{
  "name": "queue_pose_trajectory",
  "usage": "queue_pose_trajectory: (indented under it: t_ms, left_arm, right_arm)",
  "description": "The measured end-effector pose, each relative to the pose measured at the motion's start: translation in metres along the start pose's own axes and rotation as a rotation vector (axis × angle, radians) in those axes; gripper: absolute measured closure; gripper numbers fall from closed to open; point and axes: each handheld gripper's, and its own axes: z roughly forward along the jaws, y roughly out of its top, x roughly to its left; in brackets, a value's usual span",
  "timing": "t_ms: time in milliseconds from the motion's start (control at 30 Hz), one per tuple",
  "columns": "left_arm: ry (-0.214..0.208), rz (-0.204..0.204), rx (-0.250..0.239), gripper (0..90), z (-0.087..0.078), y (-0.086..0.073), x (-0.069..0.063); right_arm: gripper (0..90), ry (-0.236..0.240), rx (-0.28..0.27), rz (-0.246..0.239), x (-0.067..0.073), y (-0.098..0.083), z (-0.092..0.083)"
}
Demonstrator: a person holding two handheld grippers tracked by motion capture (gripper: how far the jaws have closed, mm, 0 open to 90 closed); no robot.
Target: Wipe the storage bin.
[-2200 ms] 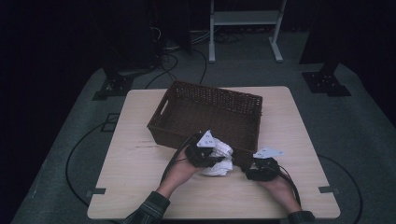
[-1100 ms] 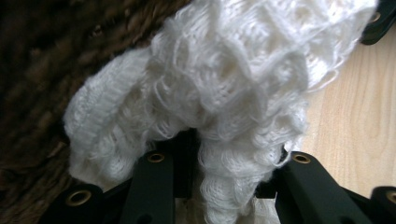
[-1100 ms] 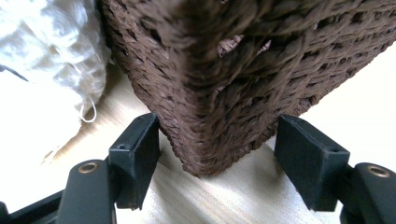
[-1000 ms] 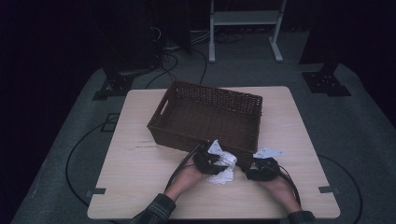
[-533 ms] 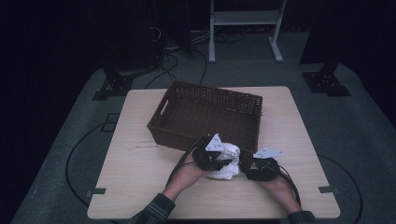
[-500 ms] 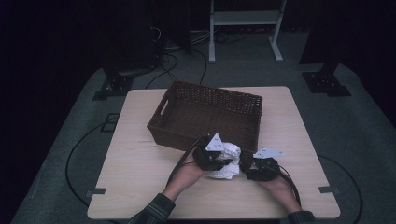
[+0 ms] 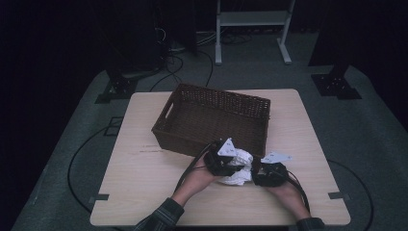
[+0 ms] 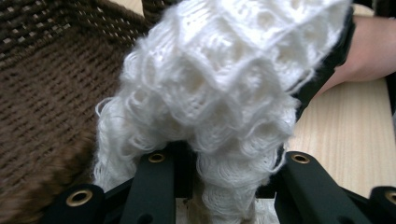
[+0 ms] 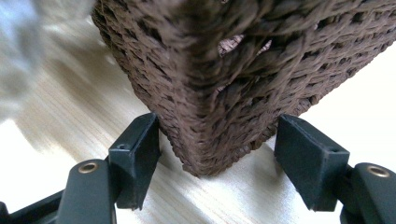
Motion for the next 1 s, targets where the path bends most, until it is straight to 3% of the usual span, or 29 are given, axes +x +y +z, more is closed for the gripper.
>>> queue_pose_trajectory:
  t_ms: [367,633,1000]
  left_arm:
    - [-0.019,-0.019,0.068,67.4,0.027,-0.012,0.001]
    - [-0.022,-0.028,0.111,68.1,0.038,-0.022,0.002]
    - [-0.043,-0.048,0.053,67.7,0.017,-0.016,0.0]
  right_arm:
    - [30.8,-0.001,-0.002,0.003,0.0,0.0,0.0]
    - [30.9,-0.001,-0.002,0.003,0.0,0.0,0.0]
    - [32.5,0.006,0.002,-0.004,0.0,0.0,-0.001]
